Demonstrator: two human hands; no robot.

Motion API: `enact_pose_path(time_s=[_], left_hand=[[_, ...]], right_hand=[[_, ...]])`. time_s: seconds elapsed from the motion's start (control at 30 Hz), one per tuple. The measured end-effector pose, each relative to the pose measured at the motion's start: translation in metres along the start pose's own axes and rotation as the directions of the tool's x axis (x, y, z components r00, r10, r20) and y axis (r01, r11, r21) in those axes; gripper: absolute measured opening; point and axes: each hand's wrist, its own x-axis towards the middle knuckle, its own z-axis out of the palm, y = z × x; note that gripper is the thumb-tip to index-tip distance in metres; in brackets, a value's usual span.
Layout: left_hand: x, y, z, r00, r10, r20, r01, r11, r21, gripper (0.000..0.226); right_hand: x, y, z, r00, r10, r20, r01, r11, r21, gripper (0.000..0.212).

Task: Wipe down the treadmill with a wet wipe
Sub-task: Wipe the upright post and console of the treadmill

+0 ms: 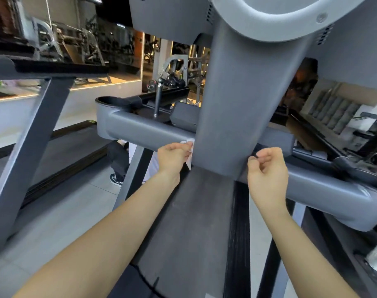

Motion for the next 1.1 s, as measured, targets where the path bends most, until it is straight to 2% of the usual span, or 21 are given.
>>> enact_pose_path(time_s=[0.07,0.17,0.23,0.33,0.47,0.53,0.57,0.63,0.7,0.77,0.87,0.93,1.0,1.1], left_hand=[[-0.011,-0.004,0.011,0.998,0.059,0.018,-0.060,0.996,0.068,0.029],[-0.013,-0.005,0.011,1.000,0.012,-0.019,-0.011,0.998,0.067,0.031],[-0.016,0.002,0.013,0.999,0.005,-0.036,-0.002,0.997,0.083,0.032],[-0.014,0.016,0.015,0.998,0.036,-0.058,-0.028,0.992,0.125,0.024],[0.014,0.032,0.003,0.975,0.156,-0.160,-0.123,0.973,0.197,0.010],[0.017,0.035,0.004,0.947,0.281,-0.157,-0.214,0.914,0.345,0.010],[0.015,0.032,0.006,0.925,0.364,-0.107,-0.280,0.846,0.453,0.009],[0.007,0.019,0.008,0.871,0.483,0.085,-0.441,0.695,0.568,0.007],[0.008,0.007,0.002,0.771,0.556,0.312,-0.610,0.501,0.614,0.016],[0.019,0.005,-0.009,0.614,0.588,0.527,-0.755,0.242,0.609,0.016],[0.043,0.015,-0.024,0.361,0.546,0.756,-0.865,-0.105,0.490,0.008],[0.060,0.021,-0.037,0.199,0.473,0.858,-0.888,-0.284,0.362,0.012],[0.078,0.027,-0.053,0.099,0.414,0.905,-0.894,-0.362,0.264,0.023],[0.111,0.046,-0.084,0.050,0.393,0.918,-0.890,-0.401,0.219,0.032]], right_hand=[[0.005,-0.009,-0.003,0.998,-0.065,0.027,0.064,0.997,0.034,0.010],[0.008,-0.014,-0.003,0.990,-0.109,0.088,0.104,0.993,0.059,0.013],[0.009,-0.015,-0.002,0.990,-0.119,0.074,0.114,0.991,0.077,0.016],[0.009,-0.016,0.000,0.994,-0.092,0.065,0.086,0.992,0.089,0.023],[0.008,-0.017,0.001,0.993,-0.055,0.106,0.050,0.998,0.046,0.029],[0.009,-0.018,0.003,0.993,-0.045,0.108,0.044,0.999,0.016,0.031],[0.009,-0.019,0.004,0.994,-0.038,0.099,0.038,0.999,0.002,0.031],[0.006,-0.021,0.006,0.997,-0.019,0.072,0.020,1.000,-0.017,0.031],[0.003,-0.025,0.011,0.999,0.004,0.038,-0.003,0.999,-0.035,0.030],[-0.002,-0.030,0.013,1.000,0.022,0.003,-0.022,0.998,-0.058,0.028],[-0.012,-0.043,0.017,0.997,0.030,-0.073,-0.038,0.993,-0.108,0.020],[-0.026,-0.058,0.028,0.993,-0.031,-0.114,0.013,0.988,-0.153,0.016],[-0.037,-0.075,0.046,0.990,-0.119,-0.074,0.102,0.973,-0.207,0.016],[-0.035,-0.097,0.071,0.968,-0.248,0.035,0.246,0.918,-0.312,0.015]])
